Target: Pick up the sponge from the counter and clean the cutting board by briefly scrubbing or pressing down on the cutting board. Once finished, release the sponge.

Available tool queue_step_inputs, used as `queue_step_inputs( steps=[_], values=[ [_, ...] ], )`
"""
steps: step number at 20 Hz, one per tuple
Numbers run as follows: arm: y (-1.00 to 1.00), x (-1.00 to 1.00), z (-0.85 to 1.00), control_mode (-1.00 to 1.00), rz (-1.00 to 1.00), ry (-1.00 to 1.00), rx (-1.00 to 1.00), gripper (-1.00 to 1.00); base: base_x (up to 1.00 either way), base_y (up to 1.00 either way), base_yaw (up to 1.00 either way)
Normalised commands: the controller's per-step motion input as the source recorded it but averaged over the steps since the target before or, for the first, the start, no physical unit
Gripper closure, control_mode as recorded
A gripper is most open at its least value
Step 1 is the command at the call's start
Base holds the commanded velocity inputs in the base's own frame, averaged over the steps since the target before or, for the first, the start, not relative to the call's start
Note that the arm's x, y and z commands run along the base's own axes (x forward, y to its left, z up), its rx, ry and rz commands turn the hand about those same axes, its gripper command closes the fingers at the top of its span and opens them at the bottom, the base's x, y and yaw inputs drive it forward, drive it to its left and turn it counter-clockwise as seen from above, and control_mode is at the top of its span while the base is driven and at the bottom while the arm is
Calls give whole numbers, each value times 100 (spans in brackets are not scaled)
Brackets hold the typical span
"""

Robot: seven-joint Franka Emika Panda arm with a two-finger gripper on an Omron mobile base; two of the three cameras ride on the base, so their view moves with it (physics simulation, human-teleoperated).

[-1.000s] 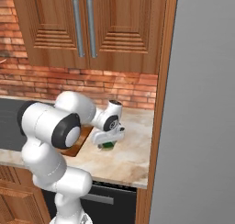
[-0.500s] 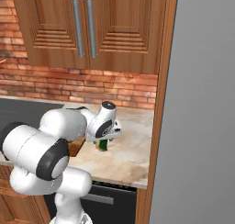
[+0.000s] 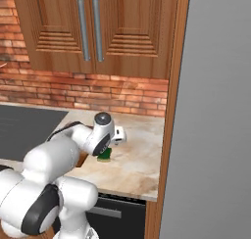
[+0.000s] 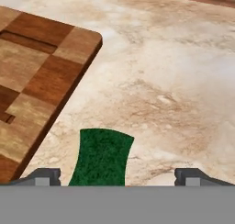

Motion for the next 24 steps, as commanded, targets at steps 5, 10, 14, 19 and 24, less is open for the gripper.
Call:
queue_step_inputs(
  steps=[5,10,14,19,24],
  values=[
    [0,-20,45,-100,-22,-16,0,-100,0,0,0],
    [0,-37,71,-100,-25,-10,0,-100,0,0,0],
    [0,-39,84,-100,-23,-2,2,-100,0,0,0],
    [0,-50,79,-100,-21,0,4,-100,0,0,0],
    [0,-74,69,-100,-14,0,6,-100,0,0,0]
  ],
)
